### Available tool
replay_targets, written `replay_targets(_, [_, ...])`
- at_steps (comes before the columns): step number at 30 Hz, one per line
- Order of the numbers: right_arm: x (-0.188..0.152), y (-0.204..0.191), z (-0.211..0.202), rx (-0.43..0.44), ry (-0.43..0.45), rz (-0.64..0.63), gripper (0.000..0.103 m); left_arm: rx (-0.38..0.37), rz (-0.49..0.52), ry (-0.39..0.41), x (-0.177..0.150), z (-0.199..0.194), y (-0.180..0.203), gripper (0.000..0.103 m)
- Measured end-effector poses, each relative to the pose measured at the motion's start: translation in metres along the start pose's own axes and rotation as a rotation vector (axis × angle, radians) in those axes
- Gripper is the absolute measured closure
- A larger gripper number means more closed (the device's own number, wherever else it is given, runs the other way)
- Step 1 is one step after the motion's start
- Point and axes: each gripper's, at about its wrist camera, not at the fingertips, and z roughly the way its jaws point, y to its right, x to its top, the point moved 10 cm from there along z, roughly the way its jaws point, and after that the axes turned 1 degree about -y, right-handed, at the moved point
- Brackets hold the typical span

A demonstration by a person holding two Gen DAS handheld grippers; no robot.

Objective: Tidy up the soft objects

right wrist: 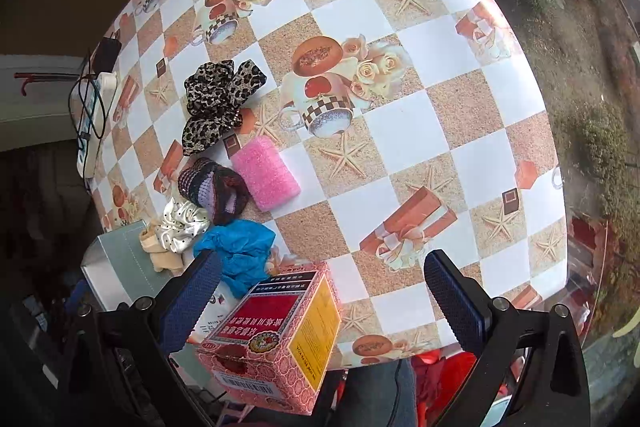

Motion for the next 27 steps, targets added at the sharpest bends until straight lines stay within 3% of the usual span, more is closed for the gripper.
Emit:
replay_targets(6, [0.014,-0.009,0.052,-0.079,-0.09,-0.132,0.001,-0.008,0.104,-0.108,0.033,0.044,0.024,0.007])
replay_targets(12, [0.027,-0.04,0.085,-0.138,-0.107,-0.322,0.001,0.063,0.19,-0.2,0.048,0.085,0.037,0.007])
replay_targets(19, [0.039,-0.058,0.118,-0.24,-0.11,-0.461,0.0,0.097,0.174,-0.243,0.06,0.118,0.031,0.006])
replay_targets(21, [0.048,-0.049,0.113,-0.278,-0.059,-0.436,0.0,0.143,0.154,-0.212,0.072,0.123,0.02,0.006])
replay_targets(24, [0.065,-0.011,0.102,-0.28,-0.025,-0.295,0.0,0.229,0.017,-0.165,0.094,0.122,-0.017,0.006])
replay_targets(27, [0.075,0.035,0.083,-0.267,0.011,-0.167,0.0,0.152,-0.152,-0.142,0.102,0.109,-0.041,0.006])
